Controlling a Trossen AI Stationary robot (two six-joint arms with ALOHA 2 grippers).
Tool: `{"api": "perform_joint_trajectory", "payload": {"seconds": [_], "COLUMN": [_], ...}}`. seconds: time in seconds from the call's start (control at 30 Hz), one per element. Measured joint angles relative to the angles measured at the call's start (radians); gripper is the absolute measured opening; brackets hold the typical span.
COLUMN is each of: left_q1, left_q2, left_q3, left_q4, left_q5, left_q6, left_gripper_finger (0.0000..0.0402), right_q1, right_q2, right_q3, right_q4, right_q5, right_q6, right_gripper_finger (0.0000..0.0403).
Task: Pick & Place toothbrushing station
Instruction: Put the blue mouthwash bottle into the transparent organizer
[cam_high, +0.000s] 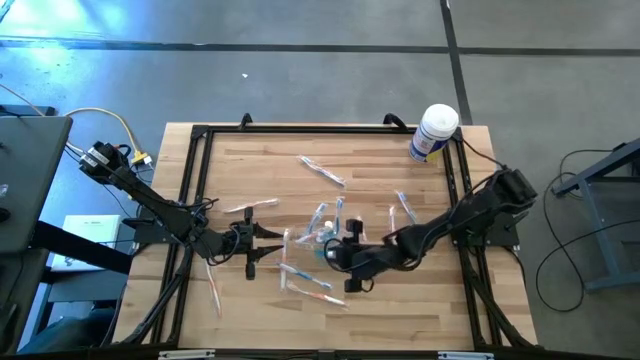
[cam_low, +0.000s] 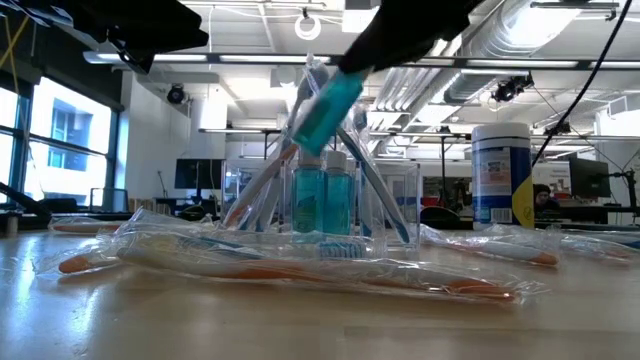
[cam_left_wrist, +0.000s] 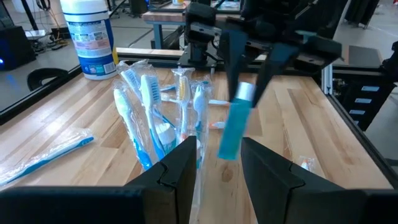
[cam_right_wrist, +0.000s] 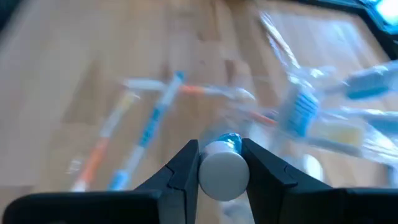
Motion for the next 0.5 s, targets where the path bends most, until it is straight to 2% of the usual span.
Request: {"api": "perform_joint_trajectory", "payload": {"seconds": [0.1,0.5], "left_q1": [0.000,0.000], "left_q2": [0.000,0.000], "left_q3": [0.000,0.001], "left_q4": [-0.019,-0.056], "left_q5": [0.000,0.000], "left_q6": [-0.003,-0.026], "left_gripper_finger": [0.0123,0.0123], "right_q1": [-0.002,0.002], "right_q2": [0.021,0.024], "right_q3": [0.044,0.069], "right_q4": [-0.090,-0.146], "right_q5": [0.054,0.121], "right_q6": [0.027,0.036], "right_gripper_finger": [0.0091,0.0091]}}
